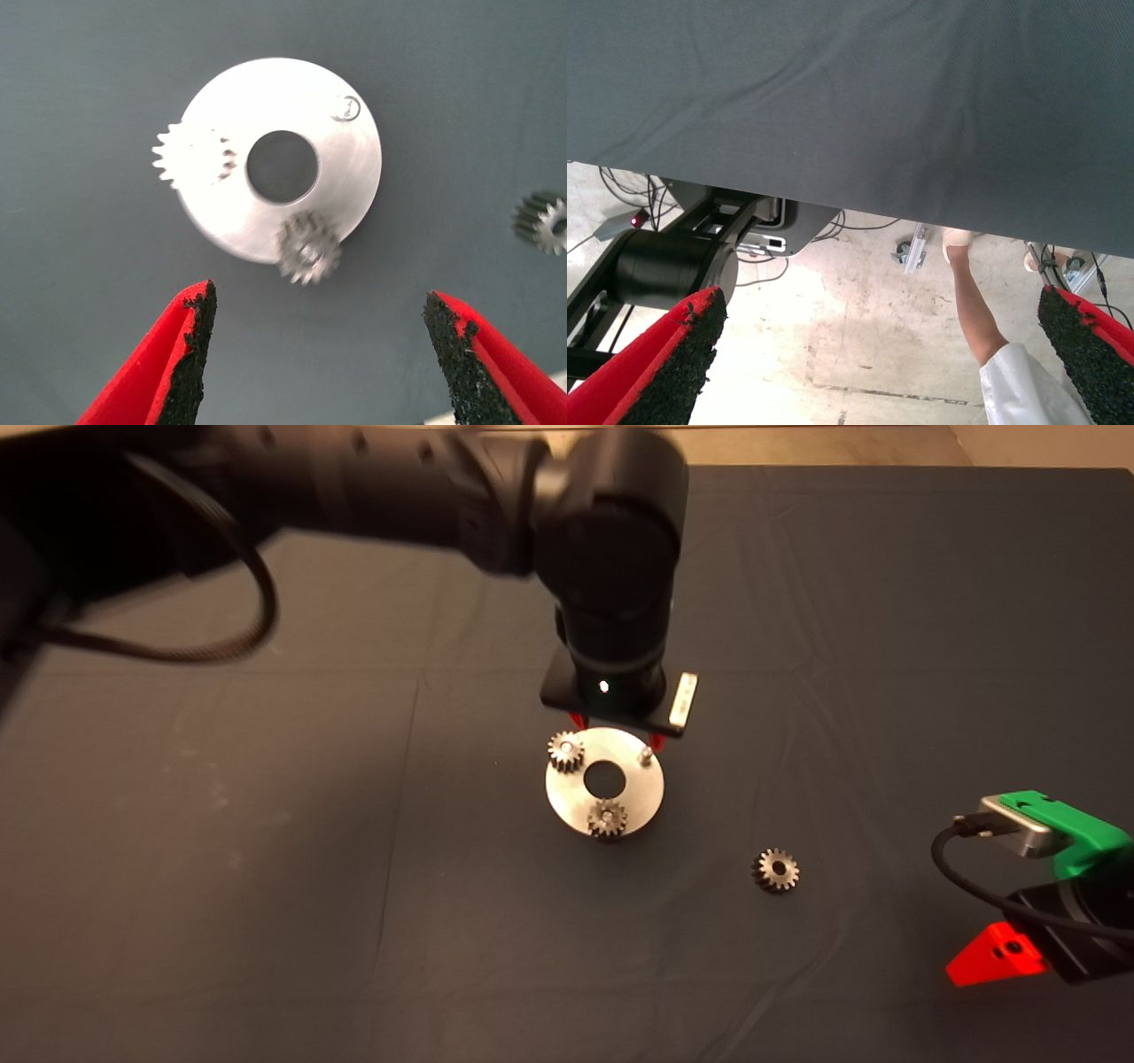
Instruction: Install three planetary gears onto the carrier pins
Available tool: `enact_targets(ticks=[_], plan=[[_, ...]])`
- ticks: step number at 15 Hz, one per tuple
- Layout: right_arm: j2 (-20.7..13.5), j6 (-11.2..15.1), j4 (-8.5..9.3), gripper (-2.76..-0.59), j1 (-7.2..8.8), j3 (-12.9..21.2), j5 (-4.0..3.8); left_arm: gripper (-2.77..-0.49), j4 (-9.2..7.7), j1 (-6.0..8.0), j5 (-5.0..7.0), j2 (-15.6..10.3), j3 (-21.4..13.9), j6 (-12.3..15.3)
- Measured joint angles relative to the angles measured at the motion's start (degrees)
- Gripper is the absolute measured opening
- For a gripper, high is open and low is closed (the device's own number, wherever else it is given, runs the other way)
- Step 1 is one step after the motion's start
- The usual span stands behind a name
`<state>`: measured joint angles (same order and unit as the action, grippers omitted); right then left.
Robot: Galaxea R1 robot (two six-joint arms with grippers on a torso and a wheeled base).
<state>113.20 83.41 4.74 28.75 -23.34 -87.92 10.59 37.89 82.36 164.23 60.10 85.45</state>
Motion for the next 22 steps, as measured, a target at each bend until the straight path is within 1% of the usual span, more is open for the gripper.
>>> enact_targets(ticks=[1, 2, 3, 4, 5, 6, 7, 8, 10, 11, 12, 13, 15, 16, 17, 18, 19, 20, 22], plan=[[0.3, -0.1, 0.00, -0.73, 0.00, 0.0, -0.01, -1.59, -1.41, -0.69, 0.15, -2.5, -3.1, 1.0], [0.8, -0.7, 0.00, -0.73, -0.02, -0.1, 0.05, -1.50, -2.59, -1.85, 0.62, -5.6, -6.0, 2.5], [1.3, -1.7, 0.00, -0.73, -0.02, -0.5, 0.07, -1.48, -2.80, -2.32, 2.30, -8.4, -8.3, 3.8], [1.6, -3.4, -0.01, -0.73, -0.02, -1.3, 0.11, -1.41, -2.78, -2.14, 4.32, -11.0, -10.4, 5.6], [1.9, -5.7, 0.00, -0.73, -0.04, -2.5, 0.21, -1.34, -2.83, -2.04, 5.29, -13.2, -12.9, 7.2], [2.1, -8.1, 0.00, -0.73, -0.17, -4.3, 0.22, -1.34, -2.87, -2.00, 5.24, -14.7, -15.4, 8.5], [2.4, -10.6, 0.00, -0.73, -0.19, -6.4, 0.16, -1.23, -2.91, -2.00, 5.12, -16.2, -17.8, 9.7], [3.3, -12.7, 0.00, -0.73, -0.22, -8.8, 0.10, -1.19, -3.09, -2.00, 4.82, -17.7, -19.9, 10.4], [6.1, -15.3, -0.01, -0.73, -0.60, -12.9, -0.04, -1.19, -3.12, -2.01, 4.76, -21.9, -23.2, 11.7], [8.1, -16.1, -0.01, -0.73, -1.12, -14.2, -0.15, -1.19, -3.15, -2.13, 4.77, -24.4, -24.9, 12.1], [10.4, -16.8, -0.01, -0.73, -1.84, -15.1, 0.09, -1.19, -3.28, -2.23, 4.79, -27.2, -26.8, 12.6], [12.0, -17.4, -0.01, -0.73, -2.91, -15.6, 0.66, -1.19, -3.34, -2.52, 4.72, -30.3, -28.4, 12.7], [12.5, -17.6, -0.01, -0.73, -5.32, -16.5, 0.55, -1.19, -3.89, -3.27, 4.99, -38.0, -31.7, 12.9], [12.7, -17.8, -0.09, -0.73, -6.79, -16.9, 0.16, -1.19, -4.39, -3.38, 5.16, -41.2, -33.5, 13.1], [13.4, -18.0, -0.20, -0.73, -8.04, -17.2, 0.02, -1.19, -5.09, -3.41, 5.36, -42.9, -35.1, 13.2], [14.0, -18.2, -0.28, -0.73, -8.96, -17.3, 0.10, -1.19, -5.73, -3.41, 5.32, -43.5, -36.6, 13.2], [14.6, -18.6, -0.40, -0.73, -9.59, -17.4, 0.35, -1.19, -6.26, -3.41, 5.14, -43.6, -37.5, 13.3], [14.6, -19.1, -0.59, -0.73, -10.06, -17.8, 0.35, -1.19, -6.42, -3.44, 4.92, -43.8, -38.2, 13.3], [14.9, -21.1, -1.28, -0.73, -11.02, -18.8, 0.06, -1.19, -7.21, -3.44, 4.96, -44.7, -39.0, 13.3]])
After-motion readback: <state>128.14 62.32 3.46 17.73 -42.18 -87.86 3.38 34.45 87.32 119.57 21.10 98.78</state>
